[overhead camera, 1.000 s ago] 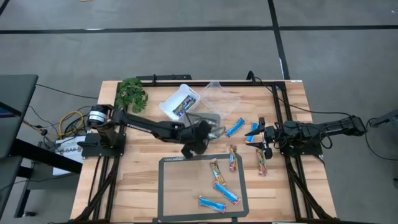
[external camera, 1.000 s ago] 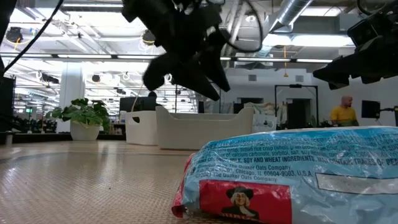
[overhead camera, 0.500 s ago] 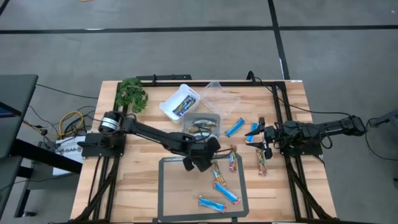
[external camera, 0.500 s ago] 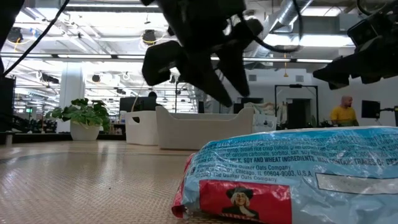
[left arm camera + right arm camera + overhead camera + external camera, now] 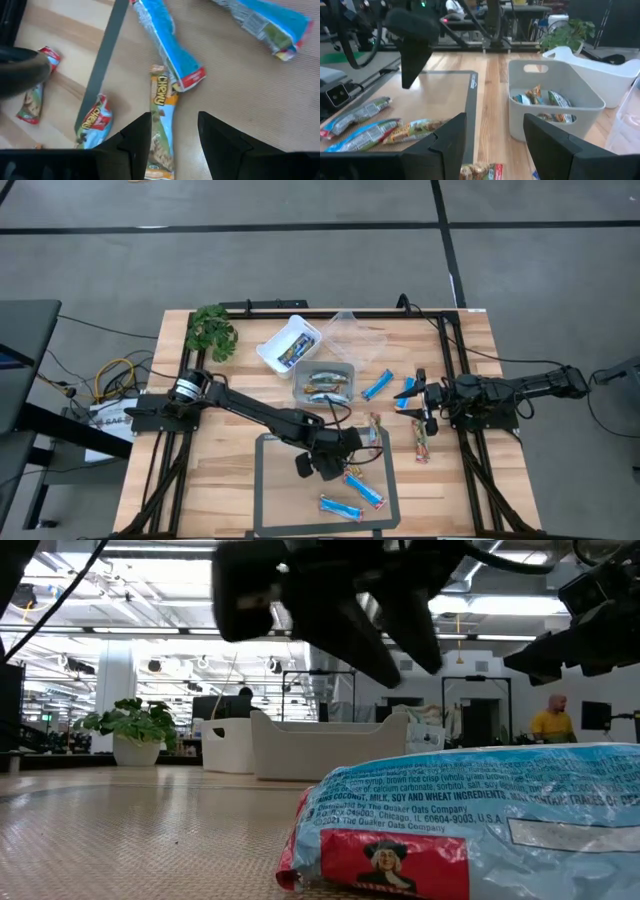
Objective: Pick and place Granola Bars by type
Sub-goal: Put the yellow granola bar into the gray bin
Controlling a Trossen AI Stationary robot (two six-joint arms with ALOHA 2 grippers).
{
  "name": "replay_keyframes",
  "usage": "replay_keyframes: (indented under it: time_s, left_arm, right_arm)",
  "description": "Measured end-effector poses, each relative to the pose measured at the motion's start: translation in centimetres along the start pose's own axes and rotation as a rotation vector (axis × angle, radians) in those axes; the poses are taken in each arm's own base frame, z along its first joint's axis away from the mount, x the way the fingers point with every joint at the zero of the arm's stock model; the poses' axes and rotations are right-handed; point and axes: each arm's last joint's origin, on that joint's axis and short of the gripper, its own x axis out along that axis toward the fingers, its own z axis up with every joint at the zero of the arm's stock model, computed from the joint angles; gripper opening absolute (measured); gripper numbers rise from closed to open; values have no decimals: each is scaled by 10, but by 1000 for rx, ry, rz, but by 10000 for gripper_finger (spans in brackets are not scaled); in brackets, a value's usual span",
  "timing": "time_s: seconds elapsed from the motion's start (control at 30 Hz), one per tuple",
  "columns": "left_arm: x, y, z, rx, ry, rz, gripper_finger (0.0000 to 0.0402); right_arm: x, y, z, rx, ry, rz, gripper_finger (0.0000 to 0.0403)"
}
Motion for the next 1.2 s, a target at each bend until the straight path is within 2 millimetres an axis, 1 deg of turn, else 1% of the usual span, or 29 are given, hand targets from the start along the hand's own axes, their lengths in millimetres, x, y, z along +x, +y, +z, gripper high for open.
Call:
replay_keyframes:
  time_s: [0.1, 0.23, 0.33, 0.4, 0.53, 0.83, 1.0, 1.2]
  left_arm:
    - [12, -2, -4, -2, 25, -2, 154]
    - [28, 0, -8, 12, 45, 43, 154]
    - [31, 2, -11, 25, 62, 63, 154]
    - [36, 4, -11, 22, 54, 82, 154]
    - [47, 2, -16, 10, 60, 67, 154]
    - [49, 0, -19, 2, 60, 27, 154]
    - [68, -2, -26, 1, 78, 38, 155]
    - [70, 2, -27, 11, 98, 73, 153]
  right_arm:
    - [0, 0, 0, 0, -2, 0, 191]
    - [0, 0, 0, 0, -3, 0, 191]
    - [0, 0, 0, 0, 5, 0, 191]
    - [0, 0, -1, 0, 6, 1, 191]
    - [0, 0, -1, 0, 11, 1, 191]
    - [2, 0, -1, 0, 17, 1, 191]
    - [2, 0, -1, 0, 17, 0, 191]
    - [2, 0, -1, 0, 12, 0, 191]
